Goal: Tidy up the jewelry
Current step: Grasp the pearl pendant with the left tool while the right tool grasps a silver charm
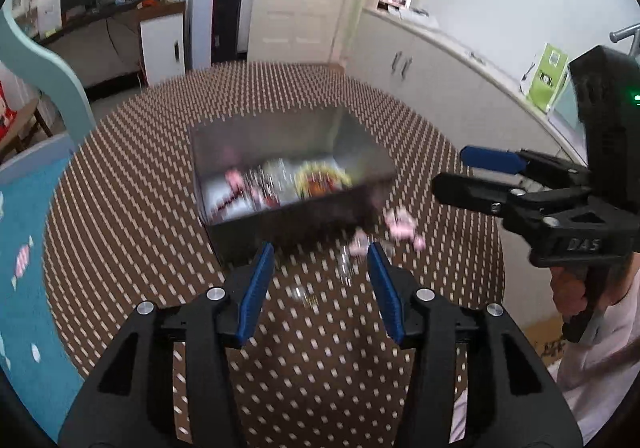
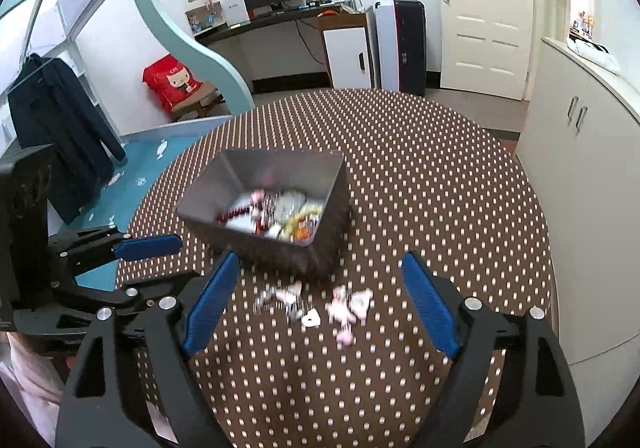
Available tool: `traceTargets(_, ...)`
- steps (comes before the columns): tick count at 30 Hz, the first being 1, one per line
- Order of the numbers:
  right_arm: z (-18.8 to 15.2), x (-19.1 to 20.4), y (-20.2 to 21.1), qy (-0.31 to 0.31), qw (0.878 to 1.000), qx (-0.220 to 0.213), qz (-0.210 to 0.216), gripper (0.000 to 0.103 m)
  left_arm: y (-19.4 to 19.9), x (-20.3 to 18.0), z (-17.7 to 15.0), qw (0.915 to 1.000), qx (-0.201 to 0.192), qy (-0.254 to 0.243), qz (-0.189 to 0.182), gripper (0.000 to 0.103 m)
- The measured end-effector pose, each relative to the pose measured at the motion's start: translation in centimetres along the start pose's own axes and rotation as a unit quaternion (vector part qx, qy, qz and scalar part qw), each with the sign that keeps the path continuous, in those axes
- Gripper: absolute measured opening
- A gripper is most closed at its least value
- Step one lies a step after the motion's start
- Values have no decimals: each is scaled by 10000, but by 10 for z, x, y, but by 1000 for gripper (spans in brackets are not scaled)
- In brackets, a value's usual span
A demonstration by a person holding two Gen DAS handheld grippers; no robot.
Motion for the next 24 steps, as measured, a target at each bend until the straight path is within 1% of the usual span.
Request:
traceTargets(3,-9,3,-2,45,10000,58,6,80,-10,4,-15,9997,194,142,54,49)
traceTargets(6,-18,7,-5,66,9999,137,71,80,-17,5,-25,9993,299,232,18,43)
traceTargets(8,-21,9,-6,101,9998,166,102,80,-23,6,-28,9991,339,251,66,39)
traceTargets(11,-25,14,-6,132,9996,195,145,80,-35,8,-34,9984,451,284,194,29)
traceTargets(12,-25,15,-6,131,9996,200,168,80,-37,9,-37,9981,502,297,219,24)
traceTargets(13,-26,16,-6,134,9995,202,186,80,-38,9,-38,9981,493,277,258,19)
traceTargets(14,-26,18,-7,156,9995,206,199,80,-38,9,-39,9982,470,236,295,16)
traceTargets(15,-27,20,-7,188,9994,207,199,80,-40,9,-39,9982,454,268,276,16)
traceTargets(16,-28,21,-7,200,9994,206,202,80,-40,11,-39,9981,432,342,262,11)
traceTargets(18,-28,24,-10,161,9992,229,284,71,-38,17,-41,9977,396,409,374,11)
traceTargets(19,-28,27,-11,146,9990,237,356,68,-34,22,-41,9975,357,435,432,11)
traceTargets(21,-28,39,-18,156,9977,278,591,58,-24,32,-39,9968,259,565,505,11)
traceTargets(22,-28,46,-23,180,9971,322,662,55,-18,37,-38,9964,199,630,533,11)
traceTargets(24,-29,59,-36,239,9955,426,816,43,-9,45,-35,9955,97,695,634,11)
Point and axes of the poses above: each gripper's, at about its wrist camera, not at the fingertips, and y roughly against the way its jaws point, x to its left, z to its top, the point moved 4 cm from there along -y, roughly the way its jaws point, and after that the axes turned 15 degrees about -x, right-handed, at the moved point
